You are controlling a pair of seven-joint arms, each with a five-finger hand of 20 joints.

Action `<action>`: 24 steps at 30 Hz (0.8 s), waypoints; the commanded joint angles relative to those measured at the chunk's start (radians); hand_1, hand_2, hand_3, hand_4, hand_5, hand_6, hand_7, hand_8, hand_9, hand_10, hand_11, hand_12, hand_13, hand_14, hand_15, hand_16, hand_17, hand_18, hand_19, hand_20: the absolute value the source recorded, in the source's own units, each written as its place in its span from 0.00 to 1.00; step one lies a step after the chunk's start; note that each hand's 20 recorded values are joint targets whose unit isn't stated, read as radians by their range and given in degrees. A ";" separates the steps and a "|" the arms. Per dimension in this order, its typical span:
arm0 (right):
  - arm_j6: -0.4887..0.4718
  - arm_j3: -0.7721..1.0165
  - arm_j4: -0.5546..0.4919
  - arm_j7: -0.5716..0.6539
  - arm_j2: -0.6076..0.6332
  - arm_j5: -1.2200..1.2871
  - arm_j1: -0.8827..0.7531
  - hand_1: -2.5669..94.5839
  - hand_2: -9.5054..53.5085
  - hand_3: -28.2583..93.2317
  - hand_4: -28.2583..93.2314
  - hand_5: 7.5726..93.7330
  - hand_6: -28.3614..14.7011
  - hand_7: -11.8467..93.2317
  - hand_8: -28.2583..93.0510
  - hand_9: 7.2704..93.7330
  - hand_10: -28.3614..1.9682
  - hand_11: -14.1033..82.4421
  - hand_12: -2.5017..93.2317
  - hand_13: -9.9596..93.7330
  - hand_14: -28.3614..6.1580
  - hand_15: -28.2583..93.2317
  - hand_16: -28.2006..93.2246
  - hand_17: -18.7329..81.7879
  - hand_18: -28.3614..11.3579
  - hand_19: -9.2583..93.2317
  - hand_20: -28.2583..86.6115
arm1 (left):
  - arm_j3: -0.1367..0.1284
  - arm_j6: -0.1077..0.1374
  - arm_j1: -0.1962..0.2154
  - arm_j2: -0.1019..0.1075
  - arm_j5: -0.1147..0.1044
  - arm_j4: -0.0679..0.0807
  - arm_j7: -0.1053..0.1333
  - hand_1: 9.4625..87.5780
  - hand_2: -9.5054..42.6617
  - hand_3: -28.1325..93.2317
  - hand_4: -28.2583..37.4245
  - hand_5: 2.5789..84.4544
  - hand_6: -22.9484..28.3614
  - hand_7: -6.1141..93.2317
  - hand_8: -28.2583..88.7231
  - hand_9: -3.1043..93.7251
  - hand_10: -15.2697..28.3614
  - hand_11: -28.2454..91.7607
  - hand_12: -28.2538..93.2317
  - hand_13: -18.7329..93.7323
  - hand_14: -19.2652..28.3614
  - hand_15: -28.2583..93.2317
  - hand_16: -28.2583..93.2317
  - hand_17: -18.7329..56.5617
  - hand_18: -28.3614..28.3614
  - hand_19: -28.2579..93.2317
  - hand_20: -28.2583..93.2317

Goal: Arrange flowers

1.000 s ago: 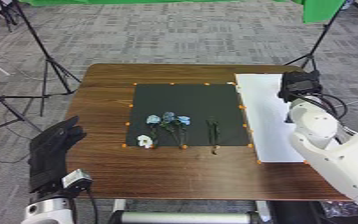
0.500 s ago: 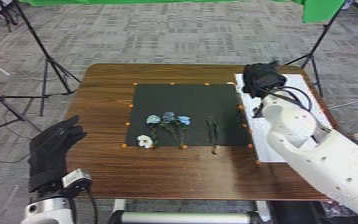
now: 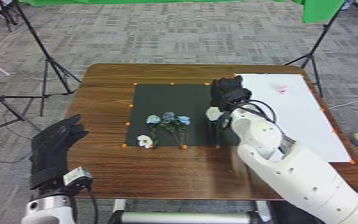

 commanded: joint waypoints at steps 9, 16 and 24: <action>0.017 -0.018 0.013 0.013 0.002 0.005 -0.005 0.59 0.00 0.88 0.00 0.84 0.65 0.39 0.28 0.90 0.76 0.39 0.49 0.68 0.63 0.77 0.58 0.30 0.10 0.77 0.46 | -0.002 -0.019 0.000 -0.013 0.017 0.005 -0.014 0.25 0.28 0.92 0.21 0.62 0.78 0.26 0.16 0.47 0.92 0.66 0.34 0.46 1.00 0.93 0.04 0.20 0.92 0.68 0.61; -0.028 0.073 -0.048 -0.022 0.046 0.029 -0.013 0.50 0.00 0.89 0.00 0.75 0.61 0.40 0.24 0.81 0.64 0.42 0.43 0.61 0.43 0.83 0.52 0.25 0.07 0.75 0.47 | -0.005 -0.005 0.013 -0.006 0.006 0.000 0.002 0.25 0.28 0.92 0.21 0.62 0.78 0.26 0.16 0.47 0.92 0.66 0.34 0.46 1.00 0.93 0.04 0.19 0.92 0.68 0.61; -0.096 0.150 -0.031 -0.027 0.145 0.054 0.040 0.39 0.01 0.96 0.01 0.63 0.57 0.35 0.12 0.61 0.37 0.55 0.25 0.50 0.24 0.86 0.42 0.20 0.03 0.73 0.50 | 0.005 0.006 0.017 0.004 -0.010 -0.001 0.017 0.25 0.28 0.92 0.21 0.62 0.78 0.26 0.16 0.47 0.92 0.66 0.34 0.46 1.00 0.93 0.04 0.19 0.92 0.68 0.61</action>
